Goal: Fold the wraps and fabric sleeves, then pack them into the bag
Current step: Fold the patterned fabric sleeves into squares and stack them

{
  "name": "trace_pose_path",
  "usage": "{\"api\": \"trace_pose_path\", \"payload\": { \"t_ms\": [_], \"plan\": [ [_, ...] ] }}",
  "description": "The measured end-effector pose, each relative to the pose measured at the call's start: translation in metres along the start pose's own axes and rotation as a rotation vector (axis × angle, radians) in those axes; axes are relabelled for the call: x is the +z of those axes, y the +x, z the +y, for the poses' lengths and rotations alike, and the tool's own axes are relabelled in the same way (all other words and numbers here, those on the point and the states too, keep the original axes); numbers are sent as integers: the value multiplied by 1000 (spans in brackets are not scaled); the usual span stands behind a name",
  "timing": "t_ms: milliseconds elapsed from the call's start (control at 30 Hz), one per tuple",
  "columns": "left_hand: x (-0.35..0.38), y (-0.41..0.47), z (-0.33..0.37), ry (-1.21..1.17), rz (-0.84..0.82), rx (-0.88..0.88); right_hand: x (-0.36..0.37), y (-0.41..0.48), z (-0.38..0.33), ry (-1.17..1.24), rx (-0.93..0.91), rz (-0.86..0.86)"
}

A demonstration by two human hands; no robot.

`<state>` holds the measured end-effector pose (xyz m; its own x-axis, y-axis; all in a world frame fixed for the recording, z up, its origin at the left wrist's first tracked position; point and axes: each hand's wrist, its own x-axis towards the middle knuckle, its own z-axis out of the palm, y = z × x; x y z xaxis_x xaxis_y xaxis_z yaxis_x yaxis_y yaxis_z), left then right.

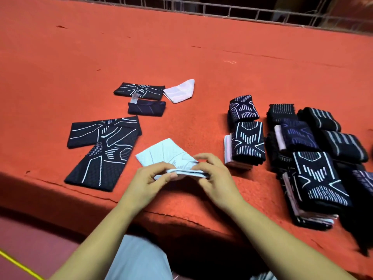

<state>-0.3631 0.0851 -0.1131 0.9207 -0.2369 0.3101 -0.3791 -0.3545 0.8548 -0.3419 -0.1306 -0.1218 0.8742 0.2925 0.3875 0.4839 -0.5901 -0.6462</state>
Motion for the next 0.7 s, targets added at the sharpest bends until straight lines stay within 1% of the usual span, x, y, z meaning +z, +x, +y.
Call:
{"api": "trace_pose_path", "payload": {
  "t_ms": [67, 133, 200, 300, 367, 433, 500, 600, 700],
  "plan": [
    [6, -7, -2, -13, -30, -6, -7, -16, 5, 5, -32, -48],
    [12, -14, -4, -5, -84, -17, -13, -32, 8, -3, 6, -115],
    [13, -22, -4, -4, -105, -32, -18, -43, 6, -1, 43, -131],
    [13, -33, -3, -6, -78, -54, -23, -52, 1, 94, 72, -143],
    [16, -38, -1, 37, -22, -58, -21, -54, -2, 208, 118, -170],
    [19, -41, 1, 67, 18, -72, -18, -55, -4, 394, 203, -153],
    [21, -43, 0, 46, -13, -98, -14, -55, -4, 524, 262, -77],
    [21, -47, -3, 17, -82, -132, -10, -54, -3, 587, 303, -15],
    [21, -45, -4, 37, -29, -158, -11, -55, -1, 568, 320, -13]
  ]
}}
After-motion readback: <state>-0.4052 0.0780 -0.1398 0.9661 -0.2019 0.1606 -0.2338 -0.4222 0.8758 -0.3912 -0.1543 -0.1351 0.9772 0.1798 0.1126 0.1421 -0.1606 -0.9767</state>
